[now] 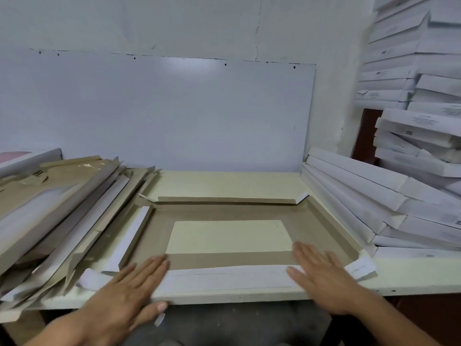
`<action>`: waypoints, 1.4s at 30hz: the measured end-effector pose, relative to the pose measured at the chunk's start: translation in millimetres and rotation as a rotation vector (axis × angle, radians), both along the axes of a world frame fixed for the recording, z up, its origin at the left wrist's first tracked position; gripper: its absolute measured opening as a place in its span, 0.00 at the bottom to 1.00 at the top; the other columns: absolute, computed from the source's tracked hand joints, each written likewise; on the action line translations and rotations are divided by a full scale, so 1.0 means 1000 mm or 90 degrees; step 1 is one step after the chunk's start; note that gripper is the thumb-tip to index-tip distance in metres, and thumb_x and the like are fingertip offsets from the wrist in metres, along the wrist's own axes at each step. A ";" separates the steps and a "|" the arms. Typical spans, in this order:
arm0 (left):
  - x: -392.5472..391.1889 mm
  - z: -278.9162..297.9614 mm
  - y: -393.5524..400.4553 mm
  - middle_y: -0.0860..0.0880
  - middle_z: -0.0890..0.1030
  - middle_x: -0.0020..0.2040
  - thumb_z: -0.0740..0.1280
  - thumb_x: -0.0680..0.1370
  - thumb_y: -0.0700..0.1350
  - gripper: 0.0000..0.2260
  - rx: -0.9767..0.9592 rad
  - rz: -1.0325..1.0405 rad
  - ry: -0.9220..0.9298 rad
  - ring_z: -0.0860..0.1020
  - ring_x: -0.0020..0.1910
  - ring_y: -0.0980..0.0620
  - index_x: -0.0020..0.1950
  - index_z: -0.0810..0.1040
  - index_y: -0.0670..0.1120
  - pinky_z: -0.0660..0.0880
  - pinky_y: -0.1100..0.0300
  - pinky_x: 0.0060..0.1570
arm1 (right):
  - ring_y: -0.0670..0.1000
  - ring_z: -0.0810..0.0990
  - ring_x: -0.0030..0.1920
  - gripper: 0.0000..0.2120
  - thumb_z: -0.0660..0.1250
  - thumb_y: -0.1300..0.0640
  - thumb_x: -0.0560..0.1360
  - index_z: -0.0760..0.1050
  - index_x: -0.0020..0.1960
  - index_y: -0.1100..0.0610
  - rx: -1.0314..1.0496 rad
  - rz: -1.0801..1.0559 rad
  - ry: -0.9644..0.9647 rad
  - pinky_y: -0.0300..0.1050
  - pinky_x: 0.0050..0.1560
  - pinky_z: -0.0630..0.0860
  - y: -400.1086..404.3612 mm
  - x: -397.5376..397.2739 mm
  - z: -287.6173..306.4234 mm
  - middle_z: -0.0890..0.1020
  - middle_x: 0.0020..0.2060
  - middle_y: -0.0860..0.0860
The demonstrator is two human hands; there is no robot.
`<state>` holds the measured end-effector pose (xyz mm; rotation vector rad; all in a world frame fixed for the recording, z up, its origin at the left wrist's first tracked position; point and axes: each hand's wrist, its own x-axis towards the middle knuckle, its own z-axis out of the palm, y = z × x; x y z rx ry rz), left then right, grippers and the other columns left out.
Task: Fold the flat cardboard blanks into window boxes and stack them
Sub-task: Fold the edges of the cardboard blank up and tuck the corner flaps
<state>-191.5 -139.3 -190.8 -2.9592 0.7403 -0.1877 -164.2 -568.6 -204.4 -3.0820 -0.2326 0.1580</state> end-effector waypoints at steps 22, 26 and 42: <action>0.006 -0.015 0.007 0.59 0.73 0.44 0.52 0.83 0.56 0.15 -0.145 -0.063 -0.206 0.74 0.42 0.57 0.46 0.76 0.53 0.69 0.62 0.42 | 0.43 0.70 0.53 0.15 0.57 0.39 0.81 0.77 0.59 0.44 0.127 0.201 -0.250 0.43 0.54 0.69 -0.021 -0.022 -0.001 0.73 0.50 0.38; 0.020 -0.008 -0.004 0.56 0.71 0.34 0.53 0.79 0.55 0.13 -0.186 0.031 -0.201 0.72 0.33 0.52 0.39 0.69 0.52 0.68 0.56 0.31 | 0.45 0.72 0.47 0.13 0.57 0.44 0.82 0.78 0.50 0.47 0.172 0.143 -0.249 0.43 0.46 0.69 -0.015 -0.006 0.001 0.73 0.42 0.39; 0.040 -0.013 -0.135 0.57 0.32 0.77 0.38 0.76 0.72 0.37 -0.034 -0.044 0.185 0.32 0.76 0.59 0.78 0.33 0.53 0.35 0.52 0.76 | 0.49 0.34 0.78 0.31 0.36 0.34 0.80 0.36 0.79 0.43 0.053 0.133 0.066 0.64 0.74 0.32 0.106 0.037 -0.001 0.38 0.79 0.41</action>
